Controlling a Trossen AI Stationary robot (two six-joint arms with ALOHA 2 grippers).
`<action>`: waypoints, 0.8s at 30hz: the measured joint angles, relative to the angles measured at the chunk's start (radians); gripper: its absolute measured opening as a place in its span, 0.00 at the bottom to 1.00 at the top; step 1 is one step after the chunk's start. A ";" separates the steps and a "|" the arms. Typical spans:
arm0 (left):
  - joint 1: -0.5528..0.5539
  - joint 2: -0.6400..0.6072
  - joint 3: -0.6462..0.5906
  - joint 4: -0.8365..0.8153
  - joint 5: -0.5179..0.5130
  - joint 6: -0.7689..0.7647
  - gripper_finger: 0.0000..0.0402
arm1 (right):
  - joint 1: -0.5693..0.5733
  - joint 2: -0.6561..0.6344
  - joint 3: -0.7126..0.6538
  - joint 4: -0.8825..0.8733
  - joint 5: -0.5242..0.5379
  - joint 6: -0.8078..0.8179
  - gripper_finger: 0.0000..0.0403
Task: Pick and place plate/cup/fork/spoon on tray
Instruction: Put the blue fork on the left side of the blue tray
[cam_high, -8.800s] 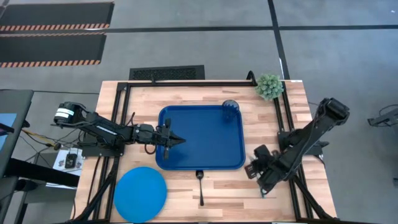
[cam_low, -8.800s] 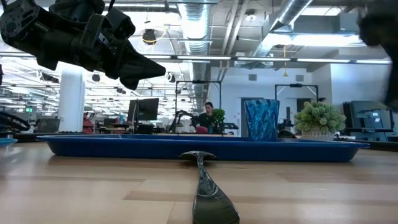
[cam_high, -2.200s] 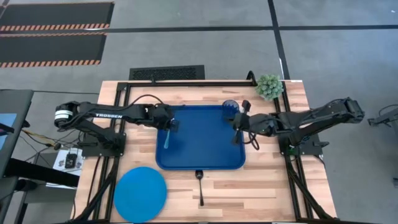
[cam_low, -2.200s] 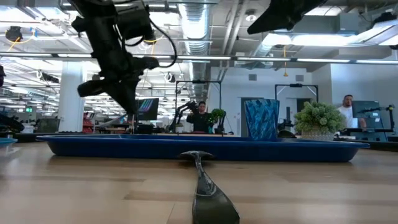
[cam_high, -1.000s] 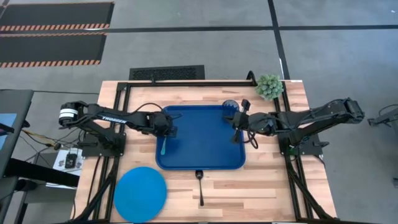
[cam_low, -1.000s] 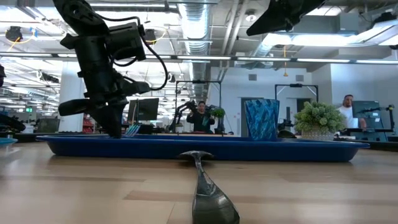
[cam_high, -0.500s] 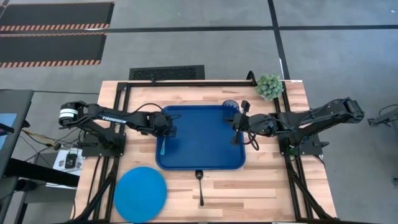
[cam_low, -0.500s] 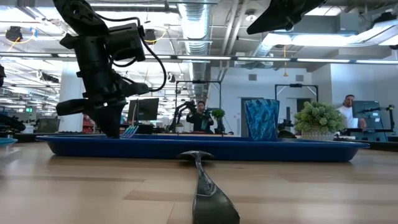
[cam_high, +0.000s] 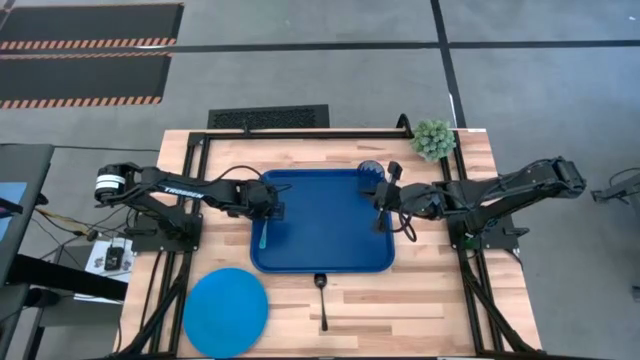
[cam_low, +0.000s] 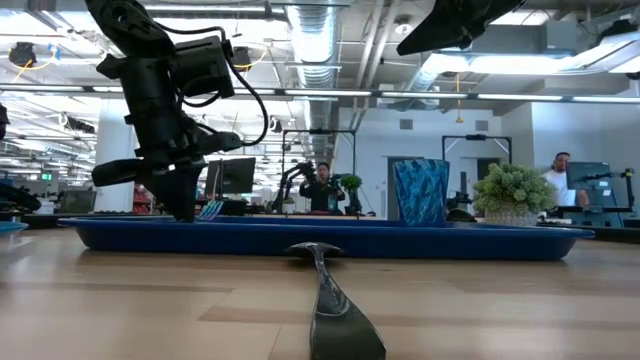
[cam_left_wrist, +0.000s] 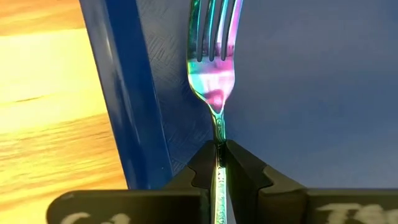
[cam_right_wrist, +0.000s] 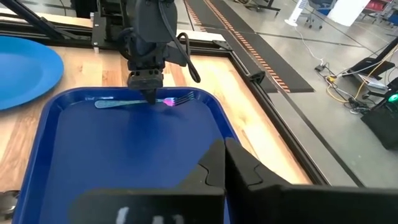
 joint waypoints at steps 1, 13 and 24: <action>0.000 0.005 0.000 0.001 0.002 -0.005 0.03 | 0.000 0.000 0.000 0.000 0.000 0.000 0.03; 0.000 0.020 0.000 0.003 0.001 -0.047 0.08 | 0.005 0.000 -0.001 -0.002 -0.001 0.001 0.03; 0.007 0.020 0.006 -0.003 -0.018 0.046 0.12 | 0.005 0.000 -0.001 -0.001 -0.001 0.003 0.02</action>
